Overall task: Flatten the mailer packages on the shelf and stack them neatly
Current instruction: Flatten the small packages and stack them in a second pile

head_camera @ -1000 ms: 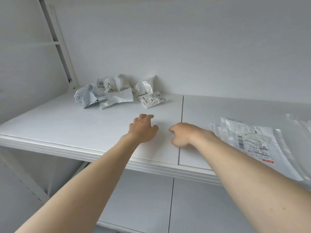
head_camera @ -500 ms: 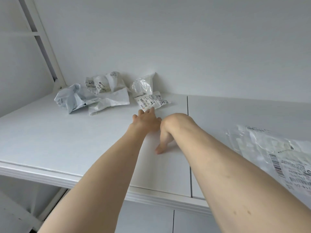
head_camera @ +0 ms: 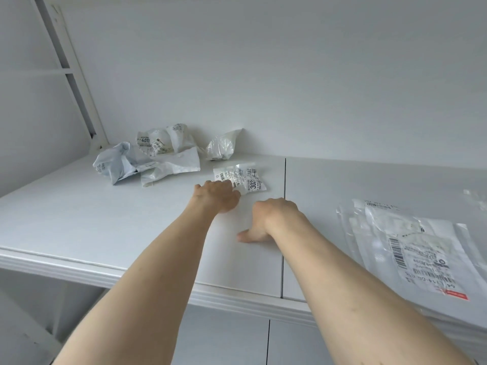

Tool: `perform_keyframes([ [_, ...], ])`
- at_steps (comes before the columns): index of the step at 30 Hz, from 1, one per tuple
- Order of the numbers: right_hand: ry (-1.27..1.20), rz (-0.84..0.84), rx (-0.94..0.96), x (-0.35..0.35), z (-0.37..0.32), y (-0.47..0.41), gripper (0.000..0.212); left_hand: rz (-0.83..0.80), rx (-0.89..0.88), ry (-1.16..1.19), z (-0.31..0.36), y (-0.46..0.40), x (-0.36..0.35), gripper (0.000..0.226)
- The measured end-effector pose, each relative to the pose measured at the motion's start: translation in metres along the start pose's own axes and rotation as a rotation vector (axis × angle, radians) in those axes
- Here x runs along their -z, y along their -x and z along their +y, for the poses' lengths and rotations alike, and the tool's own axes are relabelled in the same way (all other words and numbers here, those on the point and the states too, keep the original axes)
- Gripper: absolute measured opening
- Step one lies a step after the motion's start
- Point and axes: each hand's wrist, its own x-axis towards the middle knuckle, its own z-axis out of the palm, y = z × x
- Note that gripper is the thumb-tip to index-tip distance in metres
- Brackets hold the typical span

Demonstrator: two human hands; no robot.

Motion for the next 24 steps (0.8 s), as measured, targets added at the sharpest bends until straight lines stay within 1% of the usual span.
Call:
perform_keyframes([
  [4,-0.092,0.083,0.035,-0.016,0.014,0.015,0.064,0.081,-0.042,0.034,0.0,0.023,0.002,0.043],
  [8,-0.303,0.212,0.108,-0.046,0.022,0.028,0.063,0.04,-0.09,0.065,-0.002,0.06,-0.005,0.054],
  [10,-0.358,0.236,0.113,-0.048,0.026,0.037,0.055,0.017,-0.104,0.05,-0.004,0.084,-0.005,0.052],
  [12,-0.403,0.279,0.096,-0.043,0.027,0.051,0.042,-0.01,-0.114,0.031,-0.006,0.107,-0.007,0.046],
  [14,-0.41,0.342,0.11,-0.038,0.024,0.07,0.047,-0.014,-0.137,0.002,-0.007,0.13,-0.008,0.039],
  [16,-0.396,0.385,0.159,-0.036,0.021,0.082,0.052,-0.005,-0.17,0.005,-0.008,0.144,-0.01,0.037],
  [17,-0.388,0.392,0.172,-0.037,0.023,0.091,0.052,0.006,-0.198,0.045,-0.005,0.153,-0.01,0.037],
  [19,-0.363,0.383,0.181,-0.036,0.026,0.101,0.047,0.011,-0.247,0.22,-0.004,0.16,-0.009,0.033],
  [21,-0.381,0.369,0.154,-0.037,0.033,0.11,0.045,-0.061,-0.297,0.442,0.004,0.17,-0.007,0.027],
  [22,-0.404,0.373,0.141,-0.038,0.036,0.114,0.045,-0.086,-0.326,0.479,0.01,0.174,-0.008,0.027],
  [24,-0.441,0.373,0.128,-0.041,0.042,0.121,0.045,-0.064,-0.372,0.418,0.021,0.18,-0.017,0.024],
])
